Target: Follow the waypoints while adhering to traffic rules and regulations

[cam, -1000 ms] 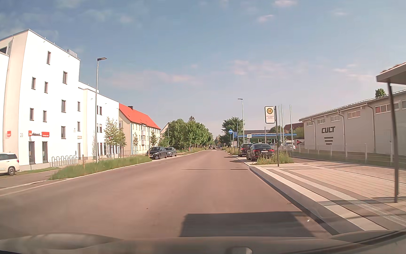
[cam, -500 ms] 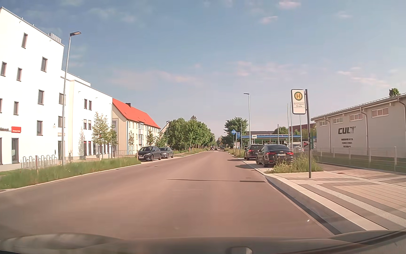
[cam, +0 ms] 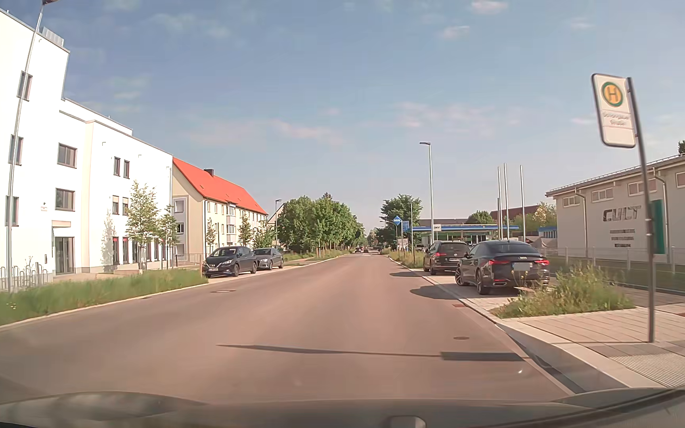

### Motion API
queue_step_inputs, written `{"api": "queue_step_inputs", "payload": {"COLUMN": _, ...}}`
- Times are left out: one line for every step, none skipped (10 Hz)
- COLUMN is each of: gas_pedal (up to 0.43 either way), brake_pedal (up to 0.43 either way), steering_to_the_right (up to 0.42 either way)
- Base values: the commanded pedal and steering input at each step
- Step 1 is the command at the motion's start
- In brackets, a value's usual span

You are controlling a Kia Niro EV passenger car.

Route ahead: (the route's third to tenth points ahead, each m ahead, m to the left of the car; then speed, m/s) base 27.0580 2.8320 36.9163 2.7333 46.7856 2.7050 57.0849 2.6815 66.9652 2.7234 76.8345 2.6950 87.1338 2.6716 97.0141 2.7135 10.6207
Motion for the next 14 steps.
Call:
{"api": "queue_step_inputs", "payload": {"gas_pedal": 0.059, "brake_pedal": 0.0, "steering_to_the_right": -0.004}}
{"api": "queue_step_inputs", "payload": {"gas_pedal": 0.059, "brake_pedal": 0.0, "steering_to_the_right": -0.004}}
{"api": "queue_step_inputs", "payload": {"gas_pedal": 0.059, "brake_pedal": 0.0, "steering_to_the_right": -0.004}}
{"api": "queue_step_inputs", "payload": {"gas_pedal": 0.059, "brake_pedal": 0.0, "steering_to_the_right": -0.003}}
{"api": "queue_step_inputs", "payload": {"gas_pedal": 0.059, "brake_pedal": 0.0, "steering_to_the_right": -0.003}}
{"api": "queue_step_inputs", "payload": {"gas_pedal": 0.059, "brake_pedal": 0.0, "steering_to_the_right": -0.003}}
{"api": "queue_step_inputs", "payload": {"gas_pedal": 0.059, "brake_pedal": 0.0, "steering_to_the_right": -0.003}}
{"api": "queue_step_inputs", "payload": {"gas_pedal": 0.059, "brake_pedal": 0.0, "steering_to_the_right": -0.003}}
{"api": "queue_step_inputs", "payload": {"gas_pedal": 0.059, "brake_pedal": 0.0, "steering_to_the_right": -0.002}}
{"api": "queue_step_inputs", "payload": {"gas_pedal": 0.059, "brake_pedal": 0.0, "steering_to_the_right": -0.002}}
{"api": "queue_step_inputs", "payload": {"gas_pedal": 0.059, "brake_pedal": 0.0, "steering_to_the_right": -0.001}}
{"api": "queue_step_inputs", "payload": {"gas_pedal": 0.059, "brake_pedal": 0.0, "steering_to_the_right": 0.0}}
{"api": "queue_step_inputs", "payload": {"gas_pedal": 0.059, "brake_pedal": 0.0, "steering_to_the_right": 0.003}}
{"api": "queue_step_inputs", "payload": {"gas_pedal": 0.059, "brake_pedal": 0.0, "steering_to_the_right": 0.003}}
